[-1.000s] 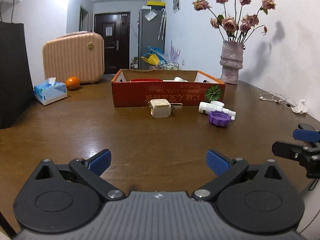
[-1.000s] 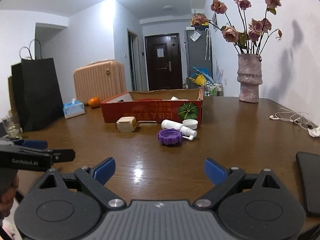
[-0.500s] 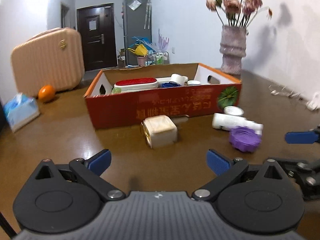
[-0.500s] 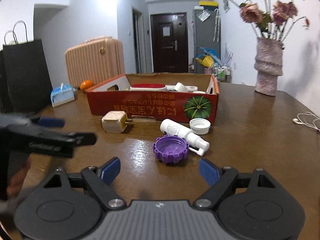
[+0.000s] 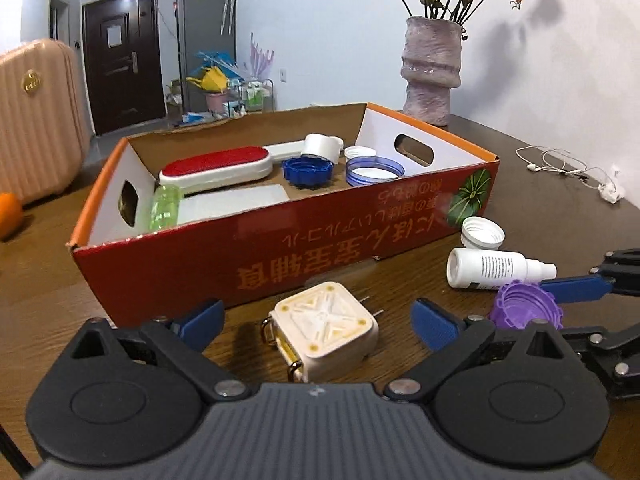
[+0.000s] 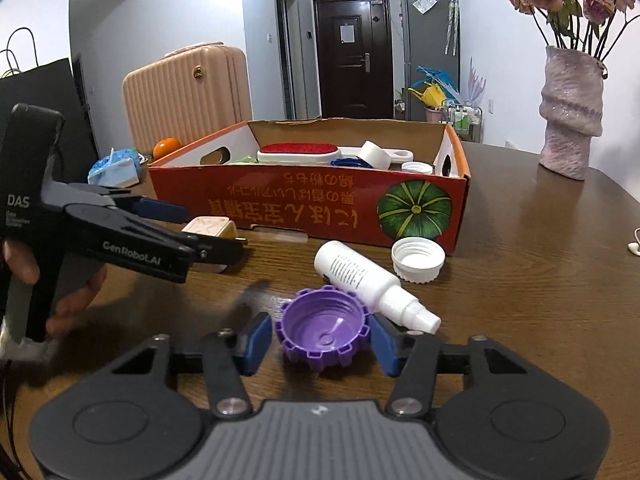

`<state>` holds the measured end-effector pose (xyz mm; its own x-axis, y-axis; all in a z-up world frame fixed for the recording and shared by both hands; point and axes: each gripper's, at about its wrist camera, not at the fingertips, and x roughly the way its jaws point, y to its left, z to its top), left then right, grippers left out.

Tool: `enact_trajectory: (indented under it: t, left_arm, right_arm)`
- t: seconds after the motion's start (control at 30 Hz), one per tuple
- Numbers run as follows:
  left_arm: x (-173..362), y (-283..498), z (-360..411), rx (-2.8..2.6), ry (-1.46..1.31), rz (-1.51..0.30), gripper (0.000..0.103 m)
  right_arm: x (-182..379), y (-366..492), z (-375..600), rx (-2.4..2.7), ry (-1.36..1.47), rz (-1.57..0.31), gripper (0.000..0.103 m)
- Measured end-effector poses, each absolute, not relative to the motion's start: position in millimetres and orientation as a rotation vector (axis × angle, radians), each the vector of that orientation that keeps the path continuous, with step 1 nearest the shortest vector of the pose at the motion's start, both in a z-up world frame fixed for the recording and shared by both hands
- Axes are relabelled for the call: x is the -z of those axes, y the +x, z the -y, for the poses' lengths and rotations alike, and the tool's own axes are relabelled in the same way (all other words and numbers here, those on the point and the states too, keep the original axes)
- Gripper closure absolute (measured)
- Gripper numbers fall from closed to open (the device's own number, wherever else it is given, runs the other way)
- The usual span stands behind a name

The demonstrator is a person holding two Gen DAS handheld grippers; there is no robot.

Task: Organize rigid objects
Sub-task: 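Grasp the beige square plug with the left gripper while the right grasps the purple cap, then carry the plug into the box with the left gripper while the right carries the purple cap, release both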

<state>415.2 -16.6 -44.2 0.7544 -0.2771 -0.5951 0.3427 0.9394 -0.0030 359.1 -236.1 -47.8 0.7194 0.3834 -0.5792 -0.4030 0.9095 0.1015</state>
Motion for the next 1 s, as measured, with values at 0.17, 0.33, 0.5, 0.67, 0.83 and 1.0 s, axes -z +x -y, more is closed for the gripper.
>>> enact_trajectory:
  t: [0.17,0.33,0.5,0.67,0.83,1.0]
  left_arm:
    - [48.6,416.0,11.7,0.35,0.056,-0.663,0.042]
    - [46.7,393.4,14.1,0.335,0.034,-0.665,0.042]
    - [37.2,343.8,17.3,0.261,-0.014,-0.641,0.042]
    - [26.3,288.4,20.8,0.246,-0.063,-0.628,0.042]
    - [8.6,247.3,29.6,0.263,-0.047,-0.583,0.042]
    - [-5.0,230.3,34.6,0.274,-0.04,-0.54,0.042]
  right_arm:
    - [48.5,360.2,232.3,-0.459,-0.031,-0.633,0.052]
    - [43.7,346.1,233.3,-0.479,-0.022,-0.626,0.052]
    - [32.3,316.8,240.3,-0.485,-0.007,-0.593,0.052]
    - [21.2,282.1,246.8,-0.494,0.002,-0.557,0.052]
    - [10.8,249.5,254.7,-0.494,0.019,-0.51,0.052]
    - [5.7,230.8,258.1,-0.487,0.036,-0.482,0.052]
